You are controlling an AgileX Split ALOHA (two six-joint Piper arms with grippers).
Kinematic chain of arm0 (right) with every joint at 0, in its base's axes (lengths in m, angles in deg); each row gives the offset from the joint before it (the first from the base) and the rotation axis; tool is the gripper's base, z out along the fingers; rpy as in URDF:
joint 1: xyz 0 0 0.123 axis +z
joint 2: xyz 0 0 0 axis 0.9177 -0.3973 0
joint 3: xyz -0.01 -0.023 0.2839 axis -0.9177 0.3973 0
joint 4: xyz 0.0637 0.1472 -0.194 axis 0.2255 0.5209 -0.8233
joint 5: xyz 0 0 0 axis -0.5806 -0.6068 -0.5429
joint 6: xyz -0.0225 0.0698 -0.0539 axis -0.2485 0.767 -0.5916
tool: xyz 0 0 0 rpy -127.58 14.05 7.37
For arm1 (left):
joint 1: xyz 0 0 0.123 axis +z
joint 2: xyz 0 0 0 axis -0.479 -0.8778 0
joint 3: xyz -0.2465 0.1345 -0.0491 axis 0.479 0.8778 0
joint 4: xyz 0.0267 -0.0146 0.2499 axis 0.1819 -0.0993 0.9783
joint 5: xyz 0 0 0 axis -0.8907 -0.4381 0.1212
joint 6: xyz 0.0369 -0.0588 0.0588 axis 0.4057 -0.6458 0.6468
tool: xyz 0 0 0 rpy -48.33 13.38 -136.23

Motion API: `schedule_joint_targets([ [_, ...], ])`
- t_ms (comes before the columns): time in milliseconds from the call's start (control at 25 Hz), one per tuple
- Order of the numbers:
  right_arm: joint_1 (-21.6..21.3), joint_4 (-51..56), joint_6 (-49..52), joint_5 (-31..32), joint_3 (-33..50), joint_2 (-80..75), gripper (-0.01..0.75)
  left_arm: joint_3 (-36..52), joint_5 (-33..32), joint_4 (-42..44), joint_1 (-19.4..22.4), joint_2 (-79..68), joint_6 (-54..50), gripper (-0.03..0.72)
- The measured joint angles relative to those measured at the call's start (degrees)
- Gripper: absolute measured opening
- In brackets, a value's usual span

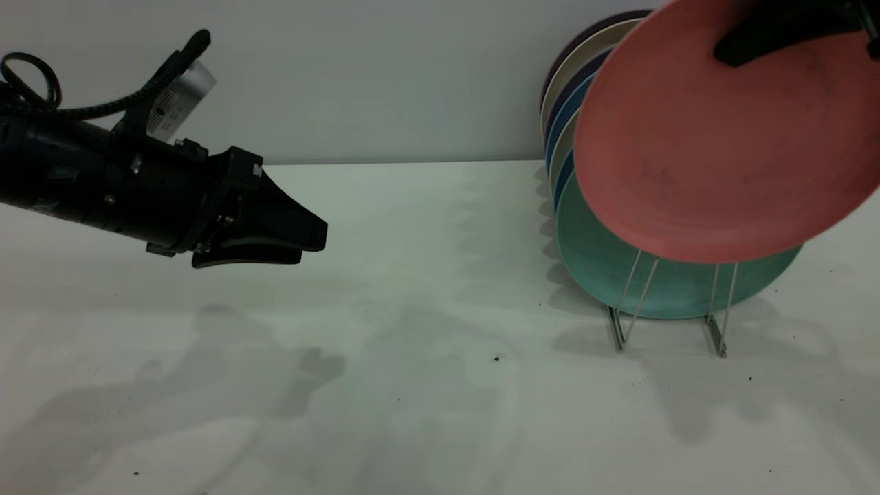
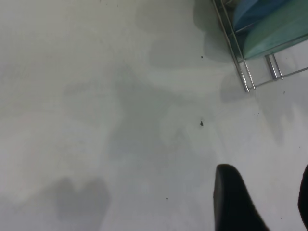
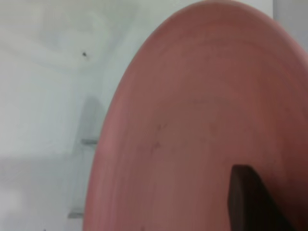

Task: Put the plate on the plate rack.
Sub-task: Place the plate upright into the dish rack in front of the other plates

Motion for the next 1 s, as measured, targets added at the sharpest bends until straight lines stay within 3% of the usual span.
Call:
schedule_joint_targets([
  [280, 0.0, 0.5, 0.0, 0.3, -4.6, -2.9, 0.177, 0.0, 0.3, 0.5, 0.0, 0.0, 0.0, 0.368],
  [560, 0.0, 1.2, 0.0, -2.9, -4.8, -7.3, 0.177, 0.0, 0.3, 0.5, 0.0, 0.0, 0.1, 0.368],
  [1000, 0.0, 1.1, 0.0, -2.6, -4.8, -8.0, 0.177, 0.0, 0.3, 0.5, 0.0, 0.0, 0.1, 0.369],
])
